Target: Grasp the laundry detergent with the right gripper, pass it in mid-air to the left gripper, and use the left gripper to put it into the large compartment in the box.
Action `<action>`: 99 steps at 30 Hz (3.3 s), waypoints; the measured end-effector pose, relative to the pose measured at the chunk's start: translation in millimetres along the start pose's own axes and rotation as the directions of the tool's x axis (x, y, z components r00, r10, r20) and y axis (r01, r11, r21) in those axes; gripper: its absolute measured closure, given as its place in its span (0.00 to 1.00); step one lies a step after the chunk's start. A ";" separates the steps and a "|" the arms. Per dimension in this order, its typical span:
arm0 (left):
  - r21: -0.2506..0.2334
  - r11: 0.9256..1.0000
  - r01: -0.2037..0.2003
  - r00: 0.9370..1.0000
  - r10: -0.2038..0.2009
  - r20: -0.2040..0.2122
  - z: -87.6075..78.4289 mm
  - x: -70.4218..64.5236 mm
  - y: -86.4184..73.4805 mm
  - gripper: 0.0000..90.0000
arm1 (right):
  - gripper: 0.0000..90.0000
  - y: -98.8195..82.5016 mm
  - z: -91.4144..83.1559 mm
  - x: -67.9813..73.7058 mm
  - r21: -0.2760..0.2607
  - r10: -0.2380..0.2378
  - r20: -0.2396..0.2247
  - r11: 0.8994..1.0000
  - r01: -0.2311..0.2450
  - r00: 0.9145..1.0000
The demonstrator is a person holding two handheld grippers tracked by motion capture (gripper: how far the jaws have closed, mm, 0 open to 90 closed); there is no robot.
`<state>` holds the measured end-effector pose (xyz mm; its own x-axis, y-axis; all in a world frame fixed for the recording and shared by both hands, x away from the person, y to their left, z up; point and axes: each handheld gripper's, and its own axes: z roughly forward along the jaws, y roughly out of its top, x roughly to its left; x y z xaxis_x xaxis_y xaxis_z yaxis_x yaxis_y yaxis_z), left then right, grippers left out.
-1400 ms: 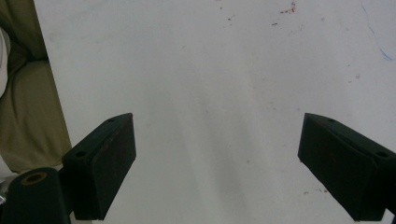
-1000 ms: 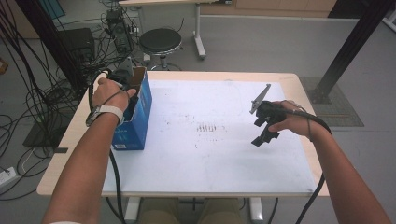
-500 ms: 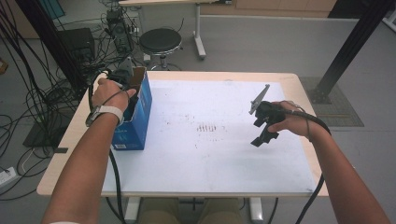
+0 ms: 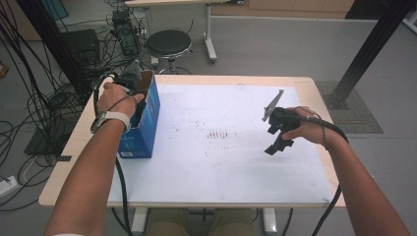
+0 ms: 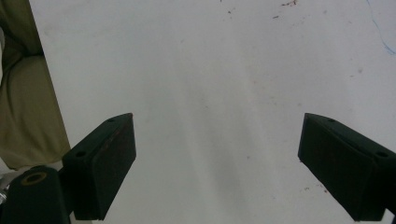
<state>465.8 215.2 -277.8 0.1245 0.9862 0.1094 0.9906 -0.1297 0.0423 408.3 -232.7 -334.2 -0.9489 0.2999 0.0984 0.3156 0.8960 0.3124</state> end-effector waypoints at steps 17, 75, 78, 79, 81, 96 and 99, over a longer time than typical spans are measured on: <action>-0.006 1.000 -0.001 1.000 0.001 0.004 -0.1 0.1 -0.7 0.41 | 0.13 -1.2 1.0 0.7 0.002 0.000 -0.003 1.000 0.000 1.000; -0.169 0.981 -0.095 0.992 0.108 0.069 -50.9 2.4 -17.0 0.15 | 0.12 0.5 -2.4 9.6 0.021 -0.001 0.004 1.000 0.001 1.000; -0.183 0.977 -0.111 0.989 0.126 0.075 -61.1 1.4 -17.7 0.13 | 0.12 -0.7 -6.6 11.1 0.017 -0.001 0.009 1.000 0.001 1.000; -0.186 0.976 -0.117 0.988 0.133 0.079 -66.3 0.9 -18.0 0.13 | 0.12 -1.1 -7.8 11.1 0.014 -0.001 0.010 1.000 0.001 1.000; -0.205 0.970 -0.132 0.986 0.149 0.070 -74.9 -1.3 -18.7 0.12 | 0.12 -2.2 -10.7 11.2 0.013 0.005 0.017 1.000 -0.005 1.000; -0.308 0.861 -0.404 0.901 0.433 0.031 -139.9 -27.5 -26.4 0.09 | 0.12 -4.6 -24.1 13.7 0.013 0.016 0.038 1.000 -0.017 0.999; -0.315 0.819 -0.481 0.853 0.520 0.049 -144.9 -39.8 -26.8 0.09 | 0.12 -4.7 -24.7 14.1 0.016 0.021 0.038 1.000 -0.022 0.999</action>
<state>426.1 164.6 -139.4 0.6238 0.7788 0.0663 0.7335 -0.6126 0.2946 393.2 -240.8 -310.9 -0.9411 0.3309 0.0691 0.3361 0.8944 0.2952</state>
